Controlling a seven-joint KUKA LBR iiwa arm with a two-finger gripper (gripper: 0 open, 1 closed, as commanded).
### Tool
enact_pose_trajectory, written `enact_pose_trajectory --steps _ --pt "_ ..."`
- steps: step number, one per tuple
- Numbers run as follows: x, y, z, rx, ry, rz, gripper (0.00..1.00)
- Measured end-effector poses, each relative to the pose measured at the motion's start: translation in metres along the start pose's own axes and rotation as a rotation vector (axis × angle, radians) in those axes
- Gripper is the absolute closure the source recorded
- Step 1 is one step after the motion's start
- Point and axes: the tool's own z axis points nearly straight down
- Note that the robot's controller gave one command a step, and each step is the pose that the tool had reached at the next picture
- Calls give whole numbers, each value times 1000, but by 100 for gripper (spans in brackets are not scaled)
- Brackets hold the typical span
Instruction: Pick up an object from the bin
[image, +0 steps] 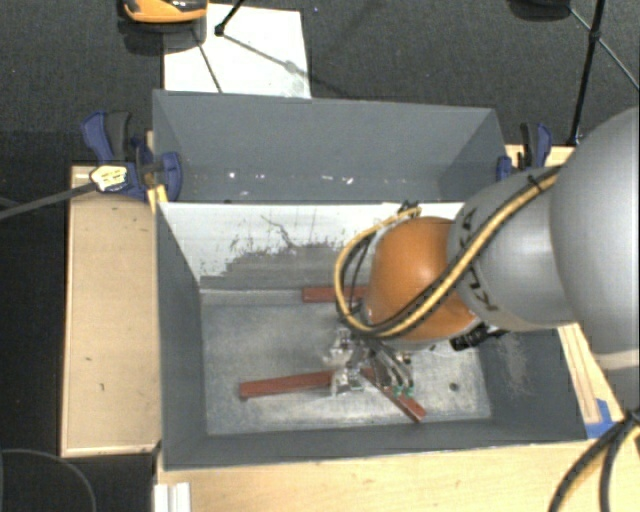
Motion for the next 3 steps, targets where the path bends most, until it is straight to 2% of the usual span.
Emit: enact_pose_trajectory --steps 1,3 --pt "2 -1 -22 1 5 1 100" --pt "-1 -1 -60 1 -6 3 100"
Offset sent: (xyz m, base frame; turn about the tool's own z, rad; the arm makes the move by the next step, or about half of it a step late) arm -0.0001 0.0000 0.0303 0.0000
